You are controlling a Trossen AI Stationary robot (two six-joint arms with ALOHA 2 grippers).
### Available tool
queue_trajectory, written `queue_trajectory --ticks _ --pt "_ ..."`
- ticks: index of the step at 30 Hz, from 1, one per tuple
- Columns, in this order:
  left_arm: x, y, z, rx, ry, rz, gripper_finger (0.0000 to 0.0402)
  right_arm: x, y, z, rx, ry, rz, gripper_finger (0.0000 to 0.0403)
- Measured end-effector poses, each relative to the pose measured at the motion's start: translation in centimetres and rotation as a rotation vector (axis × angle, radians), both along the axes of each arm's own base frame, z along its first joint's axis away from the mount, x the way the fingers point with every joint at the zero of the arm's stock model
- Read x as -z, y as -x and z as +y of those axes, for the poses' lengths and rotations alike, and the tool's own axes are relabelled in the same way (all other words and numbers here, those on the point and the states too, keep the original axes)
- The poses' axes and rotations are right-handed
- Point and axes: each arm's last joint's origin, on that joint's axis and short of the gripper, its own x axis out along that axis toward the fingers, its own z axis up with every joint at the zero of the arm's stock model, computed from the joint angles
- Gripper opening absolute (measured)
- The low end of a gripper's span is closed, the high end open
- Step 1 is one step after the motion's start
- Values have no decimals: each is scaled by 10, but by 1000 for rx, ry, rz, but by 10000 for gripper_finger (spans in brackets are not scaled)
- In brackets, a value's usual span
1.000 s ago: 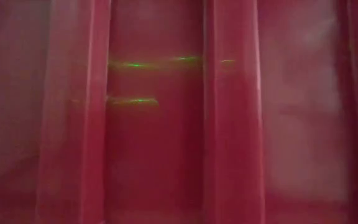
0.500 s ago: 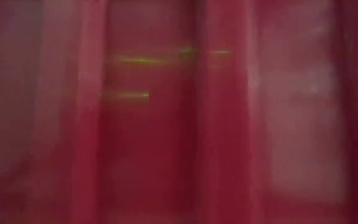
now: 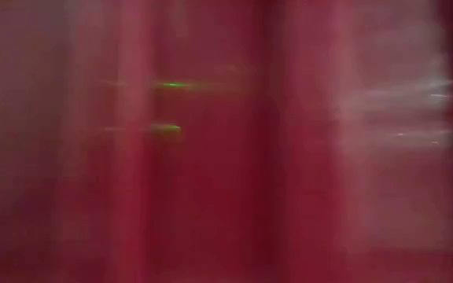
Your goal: Sort Items/Unsort Items
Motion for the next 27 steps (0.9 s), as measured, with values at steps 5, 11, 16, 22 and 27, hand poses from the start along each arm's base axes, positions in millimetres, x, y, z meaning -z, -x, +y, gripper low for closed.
queue_trajectory --ticks 5,11,16,22,27 --pt "0 -2 1 -16 -7 -16 0 17 8 3 94 49 65 49" --pt "-1 -2 3 4 10 -20 0 39 5 12 176 -68 -28 161" --pt "3 -4 3 31 -8 -32 0 47 14 8 222 3 -17 215" --pt "15 -7 2 29 44 -21 0 47 15 10 221 12 -59 220" --pt "21 -10 -2 37 44 -31 0 47 13 13 209 9 -139 220"
